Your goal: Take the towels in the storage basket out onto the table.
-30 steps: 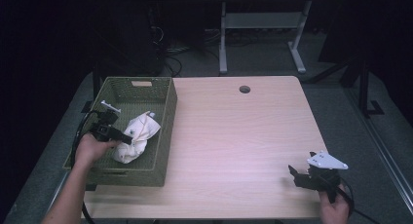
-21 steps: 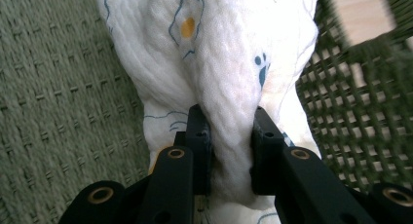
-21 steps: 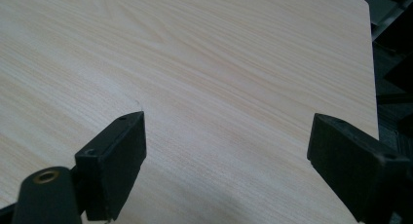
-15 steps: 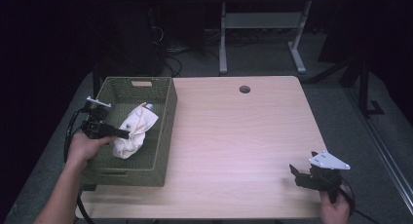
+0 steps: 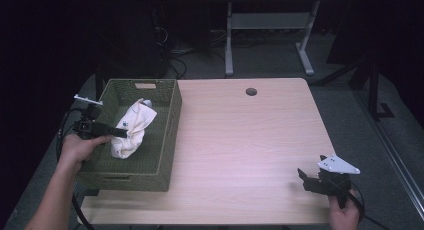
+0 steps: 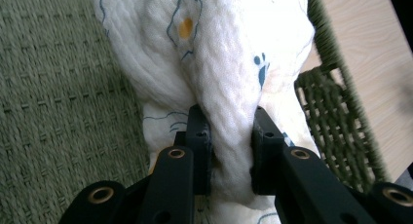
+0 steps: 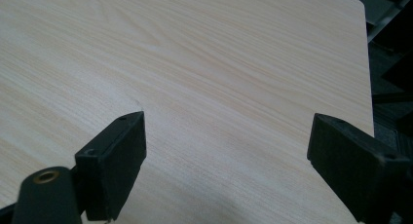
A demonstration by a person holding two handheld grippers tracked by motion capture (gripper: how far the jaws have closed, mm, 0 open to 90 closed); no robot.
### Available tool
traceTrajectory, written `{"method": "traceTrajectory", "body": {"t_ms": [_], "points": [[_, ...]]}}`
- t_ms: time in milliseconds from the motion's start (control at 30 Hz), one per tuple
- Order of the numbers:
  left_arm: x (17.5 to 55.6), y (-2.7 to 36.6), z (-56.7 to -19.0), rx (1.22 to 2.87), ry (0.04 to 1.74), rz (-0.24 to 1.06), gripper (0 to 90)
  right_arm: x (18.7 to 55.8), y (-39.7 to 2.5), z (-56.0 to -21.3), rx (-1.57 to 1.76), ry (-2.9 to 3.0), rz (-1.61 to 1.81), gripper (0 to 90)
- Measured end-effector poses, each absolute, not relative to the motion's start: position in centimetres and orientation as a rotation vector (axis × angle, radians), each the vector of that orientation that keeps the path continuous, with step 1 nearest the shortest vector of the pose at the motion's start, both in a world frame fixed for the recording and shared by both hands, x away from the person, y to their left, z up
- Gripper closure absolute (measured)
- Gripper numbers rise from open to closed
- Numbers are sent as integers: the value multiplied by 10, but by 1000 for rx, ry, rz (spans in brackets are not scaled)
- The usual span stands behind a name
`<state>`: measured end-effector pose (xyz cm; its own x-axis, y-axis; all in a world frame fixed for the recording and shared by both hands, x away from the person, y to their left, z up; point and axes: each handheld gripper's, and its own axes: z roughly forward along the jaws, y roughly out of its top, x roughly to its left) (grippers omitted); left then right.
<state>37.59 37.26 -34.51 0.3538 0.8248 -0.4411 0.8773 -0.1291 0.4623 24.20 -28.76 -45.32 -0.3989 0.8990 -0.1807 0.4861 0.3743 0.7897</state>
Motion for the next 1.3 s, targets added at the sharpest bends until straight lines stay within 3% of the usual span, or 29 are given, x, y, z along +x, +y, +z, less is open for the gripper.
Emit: {"method": "traceTrajectory", "body": {"t_ms": [1300], "points": [[372, 365, -298, 1837, 1376, -131, 739, 242, -288, -453, 1197, 2017, 876, 139]]}}
